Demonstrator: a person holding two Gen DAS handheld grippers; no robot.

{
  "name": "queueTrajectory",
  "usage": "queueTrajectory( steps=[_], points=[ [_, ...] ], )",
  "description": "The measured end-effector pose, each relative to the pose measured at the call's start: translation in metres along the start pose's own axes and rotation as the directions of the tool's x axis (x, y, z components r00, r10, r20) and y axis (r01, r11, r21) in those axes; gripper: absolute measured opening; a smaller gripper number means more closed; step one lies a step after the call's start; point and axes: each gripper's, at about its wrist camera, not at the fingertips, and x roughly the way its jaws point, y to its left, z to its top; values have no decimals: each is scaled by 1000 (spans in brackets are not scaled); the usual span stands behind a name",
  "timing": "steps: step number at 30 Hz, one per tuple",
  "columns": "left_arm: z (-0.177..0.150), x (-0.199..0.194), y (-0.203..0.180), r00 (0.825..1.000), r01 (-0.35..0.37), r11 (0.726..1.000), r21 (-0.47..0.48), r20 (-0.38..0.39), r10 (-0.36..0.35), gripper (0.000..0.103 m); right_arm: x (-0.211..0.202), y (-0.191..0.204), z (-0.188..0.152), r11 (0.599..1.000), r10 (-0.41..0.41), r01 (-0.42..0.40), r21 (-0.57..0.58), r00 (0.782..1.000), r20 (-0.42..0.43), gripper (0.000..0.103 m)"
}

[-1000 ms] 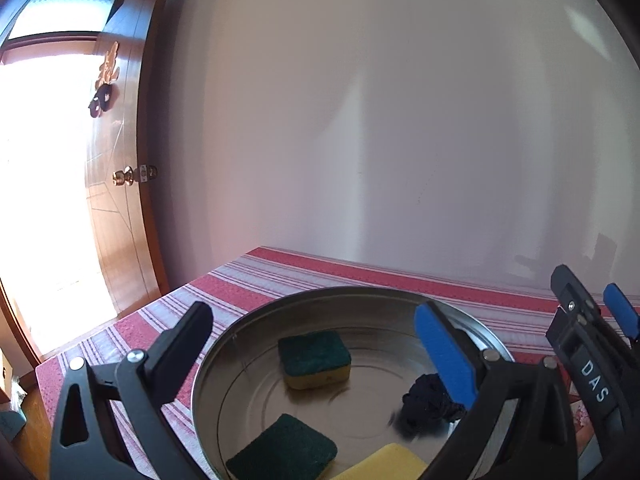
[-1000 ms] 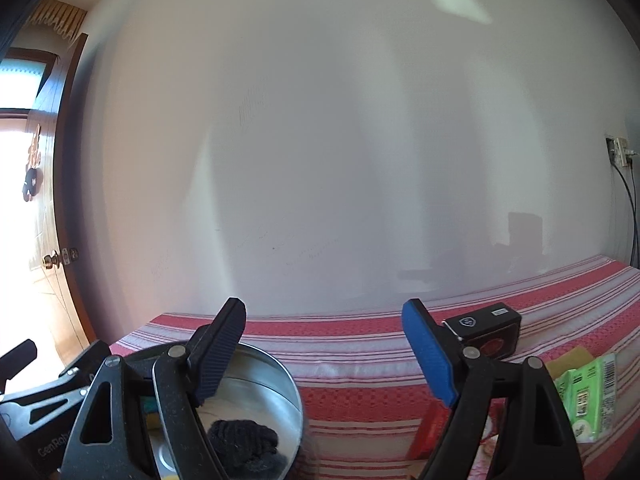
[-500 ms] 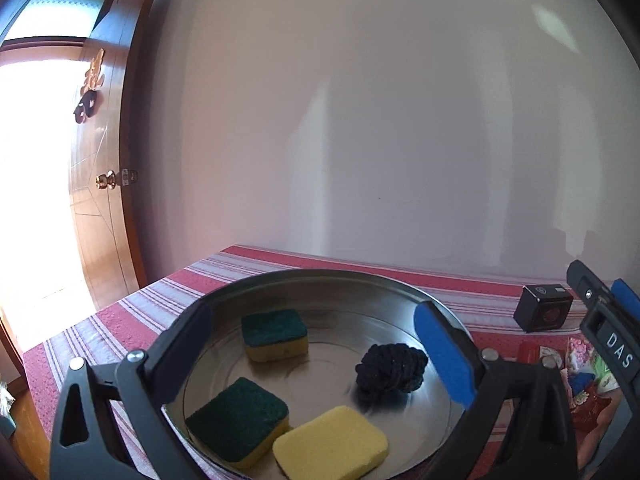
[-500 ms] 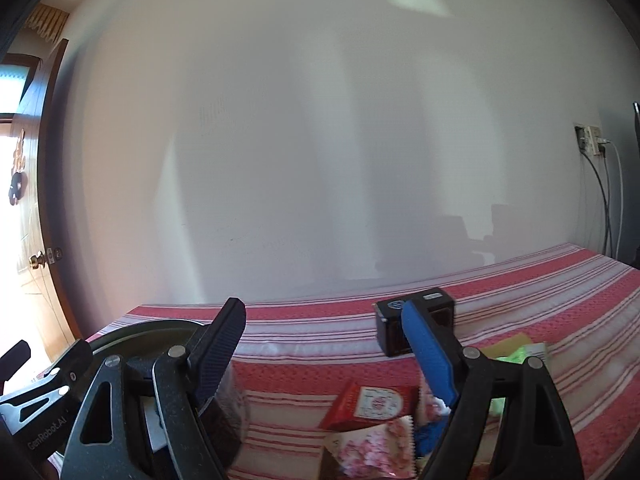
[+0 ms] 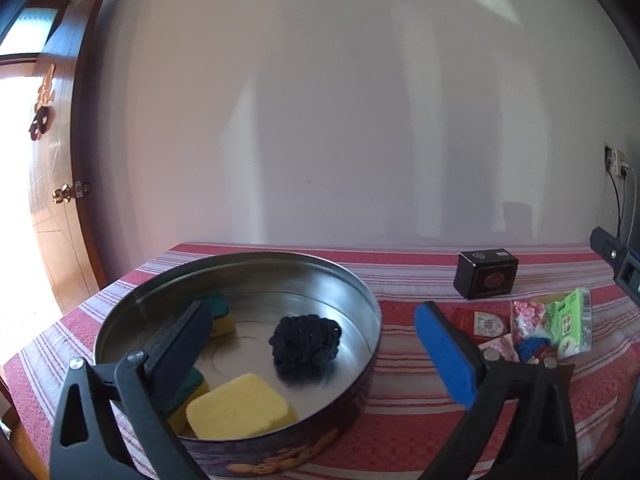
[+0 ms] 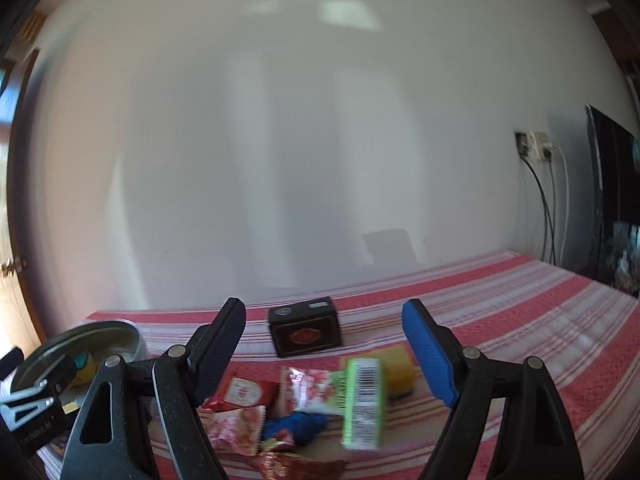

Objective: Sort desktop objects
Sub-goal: 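Move both open tools back toward the remaining items on the bed, then grasp the green-labelled roll with the right tool while the left tool grasps a yellow sponge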

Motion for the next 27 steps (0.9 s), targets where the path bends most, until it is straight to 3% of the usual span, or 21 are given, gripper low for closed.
queueTrajectory(
  steps=[3,8,12,16,18,20,24,27],
  points=[
    [0,0,-20,999,50,998,50,-12,-49,102,6,-26,1,999,-16,18,48,999,-41,82],
    [-2,7,-54,982,168,979,119,-107,-156,102,16,-53,5,997,-46,51,55,995,-86,82],
    [-8,17,-82,954,255,954,161,-204,-220,102,31,-68,3,998,-4,13,54,987,-160,82],
    [-15,30,-104,897,350,928,127,-331,-293,102,50,-62,-4,996,90,-80,47,952,-293,82],
    [-19,32,-111,882,366,922,125,-364,-301,102,57,-55,-6,993,118,-113,34,935,-335,82],
    [-21,32,-115,878,364,921,140,-382,-289,102,63,-45,-11,989,140,-145,16,910,-390,82],
    [-22,29,-119,886,348,923,165,-380,-266,102,77,-35,-20,987,135,-163,-16,868,-477,78],
    [-22,32,-120,885,341,926,163,-389,-258,102,88,-33,-25,984,142,-177,-13,831,-537,55]
  ],
)
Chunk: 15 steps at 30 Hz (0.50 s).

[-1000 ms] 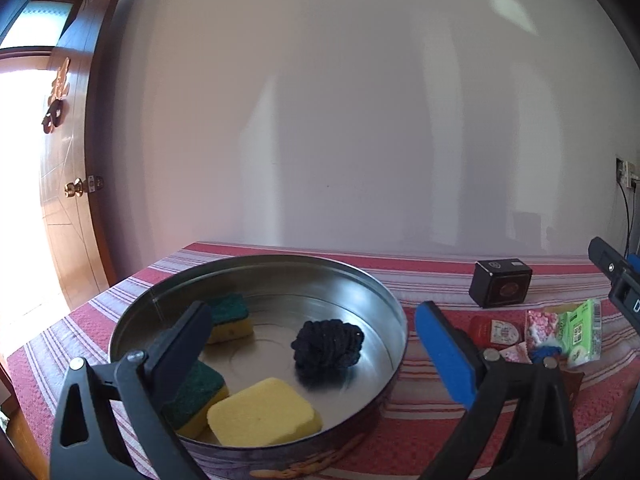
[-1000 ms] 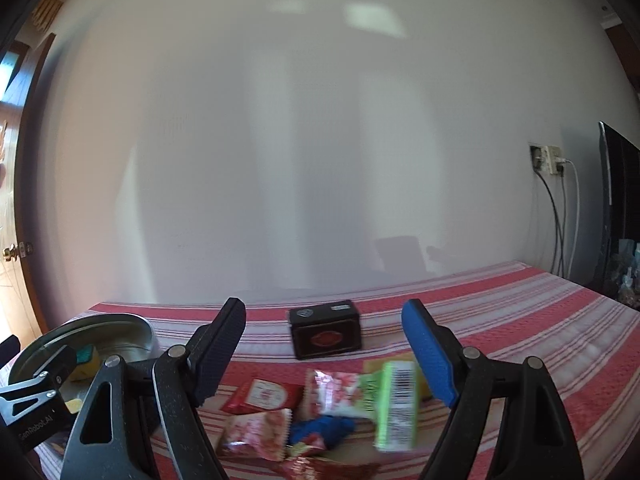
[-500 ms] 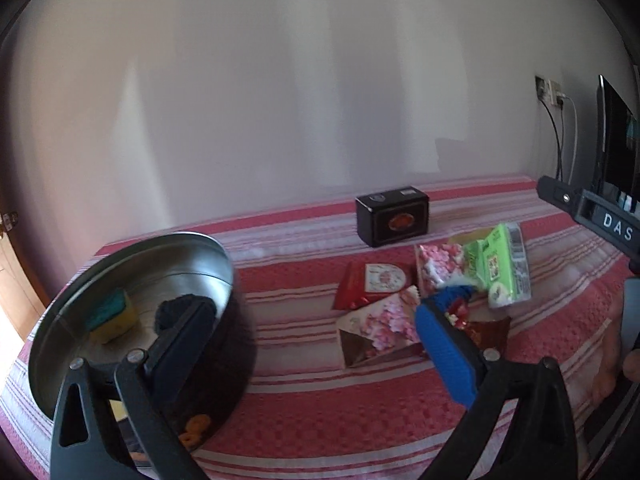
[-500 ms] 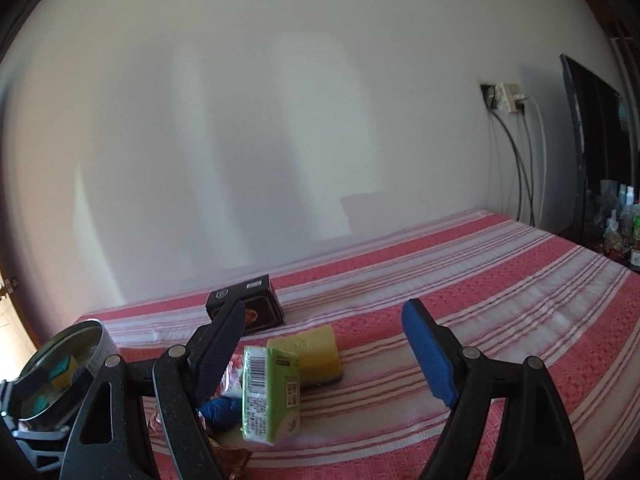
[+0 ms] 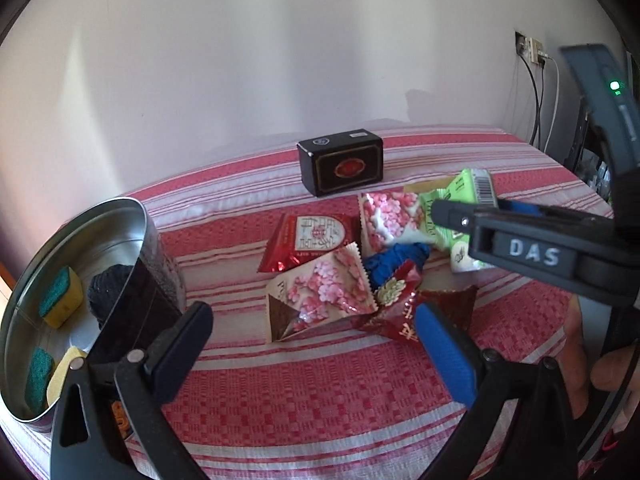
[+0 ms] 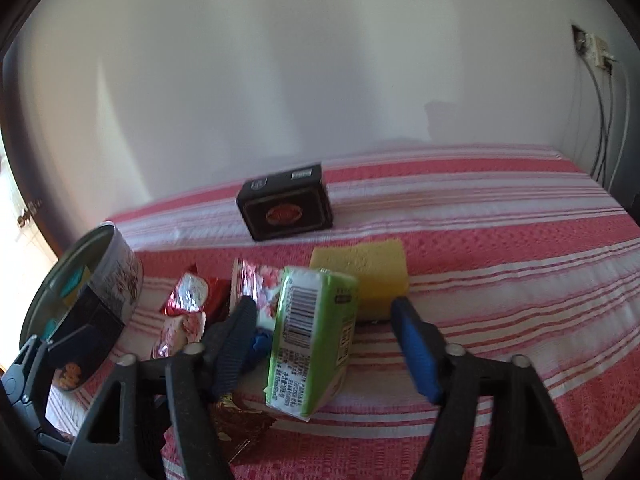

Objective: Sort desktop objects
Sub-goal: 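Grasp the green-labelled roll with the right tool while the left tool grasps a yellow sponge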

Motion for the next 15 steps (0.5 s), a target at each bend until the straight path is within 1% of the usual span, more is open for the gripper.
queueTrajectory(
  steps=[1,2,4,6,8,9,11,12,15],
  points=[
    [0,1,1,1000,-2,1000,-6,-6,2,102,2,-1,0,1000,8,-8,7,1000,-18,42],
    [0,2,3,1000,-2,1000,-10,-11,2,102,5,-4,0,1000,17,-17,19,1000,-25,37],
    [1,5,4,1000,2,1000,-17,-23,-3,102,0,-11,0,998,45,-44,54,999,-21,31],
    [2,5,3,999,15,1000,-19,-28,-16,102,-3,-19,-1,992,86,-85,94,996,-9,29],
    [6,3,1,1000,28,1000,-12,-8,-28,102,-10,-28,-3,981,136,-140,137,990,35,28],
    [9,2,-2,1000,22,1000,3,9,-22,102,-17,-31,-4,978,141,-150,147,988,69,28],
    [17,-1,-6,999,14,999,31,33,-15,102,-32,-33,-4,981,115,-137,138,981,156,28],
    [23,-2,-8,999,26,999,40,40,-28,102,-42,-34,-5,983,88,-118,138,974,207,28],
    [40,3,-11,994,102,994,24,23,-103,102,-55,-40,-6,982,26,-77,170,960,280,28]
  ],
)
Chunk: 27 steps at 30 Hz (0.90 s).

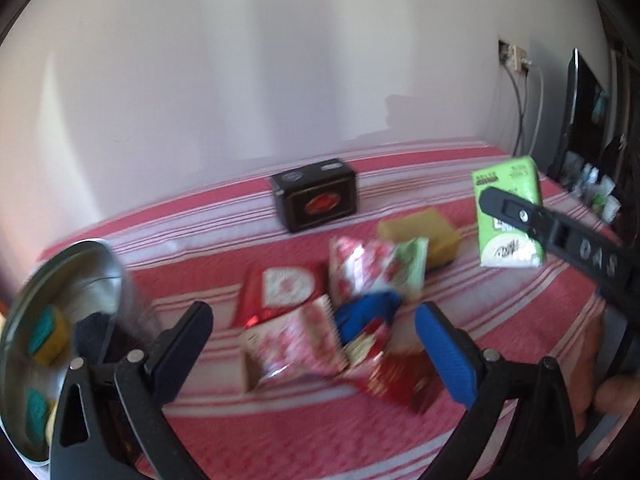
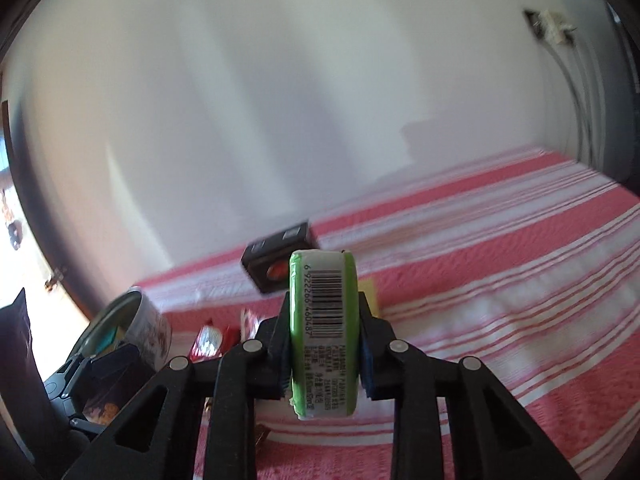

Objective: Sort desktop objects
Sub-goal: 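Grasp the green-labelled roll with the right tool while the left tool grasps a yellow sponge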

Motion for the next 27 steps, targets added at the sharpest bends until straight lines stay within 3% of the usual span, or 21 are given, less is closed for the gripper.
queueTrajectory(
  steps=[8,13,16,20,25,27],
  points=[
    [39,35,-20,997,50,999,15,-54,-50,102,-17,-23,5,988,-120,108,113,988,97,28],
    [58,59,-54,991,107,983,149,-98,-93,102,-22,-31,5,975,-176,155,157,975,135,28],
    [59,77,-76,976,172,957,235,-172,-133,102,-33,-34,5,965,-223,193,179,960,167,28],
    [56,104,-89,970,130,940,315,-237,-55,102,-33,-40,7,956,-242,206,208,957,163,28],
    [66,131,-82,948,116,966,232,-315,-39,101,-33,-41,9,958,-240,206,198,958,160,28],
    [66,139,-78,928,144,972,187,-367,-67,91,-33,-39,9,959,-239,207,191,958,159,28]
  ],
)
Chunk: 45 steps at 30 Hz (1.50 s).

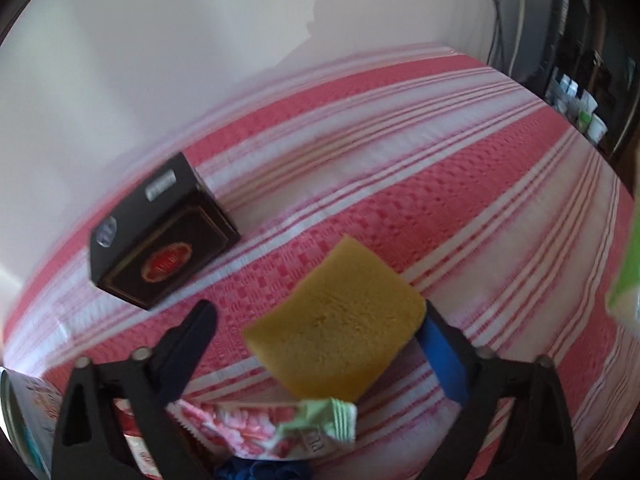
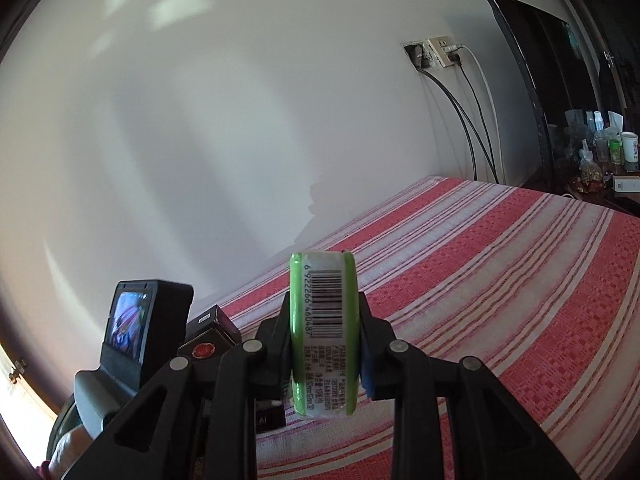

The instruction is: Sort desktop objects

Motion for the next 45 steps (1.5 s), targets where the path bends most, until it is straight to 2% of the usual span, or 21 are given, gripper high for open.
queueTrajectory(
  steps=[2,3,5,9,10,12,15,17,19,24,30,34,38,43,45],
  points=[
    [2,2,4,998,64,997,-37,-9,-64,83,1,-2,0,1000,1,-1,0,1000,-4,28],
    [1,3,7,995,94,994,-57,-10,-94,75,2,-4,1,1000,0,0,0,1000,-5,28],
    [2,0,14,994,113,989,-93,17,-112,69,2,-7,2,1000,-1,1,2,1000,-2,28],
    [-1,-10,26,981,190,969,-157,78,-180,64,2,-7,2,1000,-12,12,-3,1000,1,28],
    [-1,-17,28,974,213,963,-164,111,-196,64,1,-7,2,1000,-16,16,-4,1000,2,28],
    [-2,-43,32,949,273,949,-155,207,-239,64,-1,-6,2,1000,-23,23,-4,1000,10,28],
    [-7,-79,35,916,310,941,-138,310,-256,65,-1,-5,1,1000,-28,28,-6,1000,4,28],
    [-14,-97,36,906,296,947,-128,352,-235,65,0,-5,0,1000,-30,30,-8,1000,-4,28],
    [-26,-109,33,905,249,960,-126,382,-184,65,-1,-4,0,999,-36,36,-15,999,-3,28],
    [-49,-105,37,904,130,977,-166,425,-48,65,-3,3,-2,997,-55,55,-52,998,7,28],
    [-64,-92,33,911,103,972,-211,413,-7,65,-6,16,-7,990,-80,83,-118,996,29,28],
    [-82,-96,26,887,45,974,-224,458,65,65,-9,21,-9,986,-89,93,-135,995,38,28],
    [-87,-89,27,882,48,973,-226,467,65,65,-12,24,-10,983,-97,105,-148,994,56,28],
    [-89,-83,20,890,36,977,-210,452,64,65,-16,31,-13,979,-100,112,-173,992,74,28],
    [-92,-86,19,879,40,979,-200,474,61,65,-17,33,-13,977,-94,107,-185,993,77,29]
  ],
)
